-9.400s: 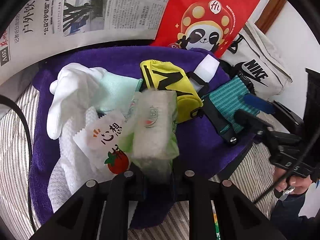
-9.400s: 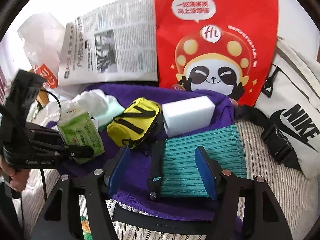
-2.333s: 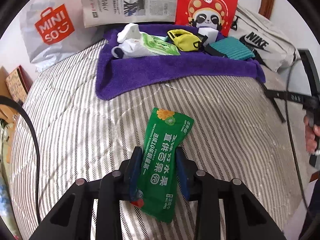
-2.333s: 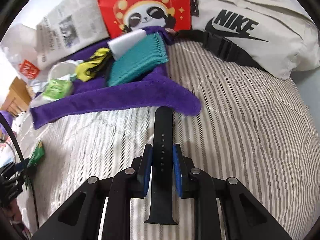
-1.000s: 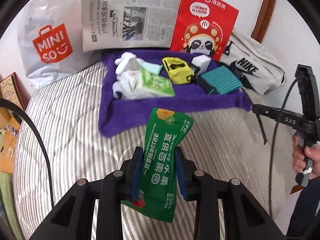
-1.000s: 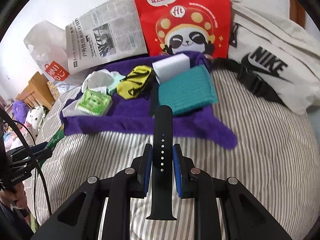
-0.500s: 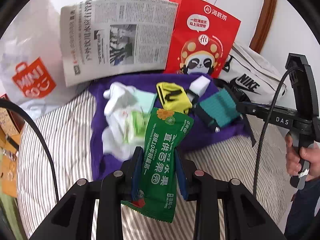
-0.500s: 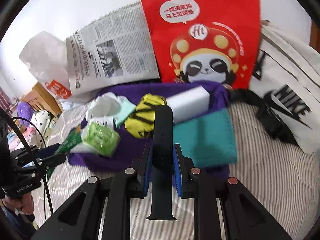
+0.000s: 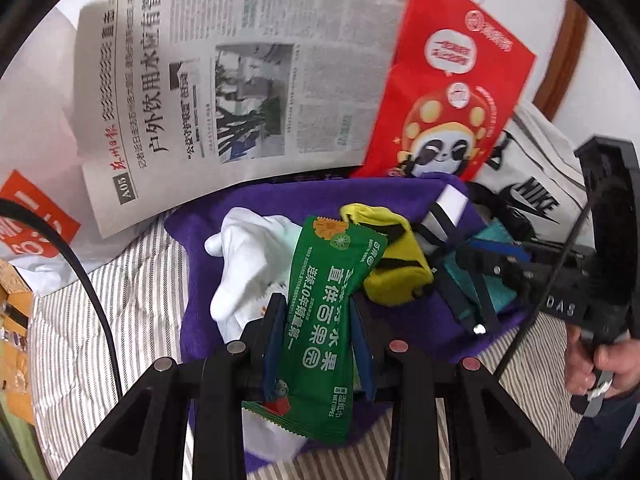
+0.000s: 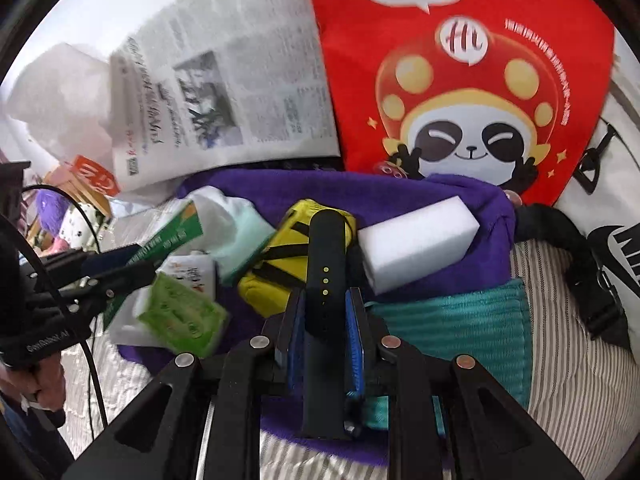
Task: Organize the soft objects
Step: 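Carry the snack packet and the watch strap over the purple towel with both grippers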
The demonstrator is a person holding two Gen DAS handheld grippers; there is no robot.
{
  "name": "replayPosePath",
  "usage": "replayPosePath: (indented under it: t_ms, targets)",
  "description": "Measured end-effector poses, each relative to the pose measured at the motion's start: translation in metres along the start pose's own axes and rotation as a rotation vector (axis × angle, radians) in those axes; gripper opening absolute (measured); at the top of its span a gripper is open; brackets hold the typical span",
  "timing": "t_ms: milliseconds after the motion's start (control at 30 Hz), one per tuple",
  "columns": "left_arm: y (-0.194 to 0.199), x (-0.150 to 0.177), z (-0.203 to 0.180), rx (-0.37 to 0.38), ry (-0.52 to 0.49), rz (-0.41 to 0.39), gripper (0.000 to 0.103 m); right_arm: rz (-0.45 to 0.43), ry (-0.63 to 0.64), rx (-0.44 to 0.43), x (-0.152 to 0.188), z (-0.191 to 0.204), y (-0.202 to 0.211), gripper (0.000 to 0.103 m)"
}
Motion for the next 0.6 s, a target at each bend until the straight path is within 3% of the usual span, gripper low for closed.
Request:
replayPosePath:
  t_ms: [600]
  targets:
    - [-0.058,-0.015,-0.009,-0.012,0.013,0.055,0.03,0.045,0.014,-0.05,0.006,0.002,-0.029,0.021]
Point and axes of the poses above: each gripper's, at about its wrist camera, not at the fingertips, and y roughly against the way its jaws point, z to its left, x to its underside, the point moved 10 cm from there along -y, roughly the way its jaws point, and after that the axes turned 14 degrees about -x, right-handed, at the moved point
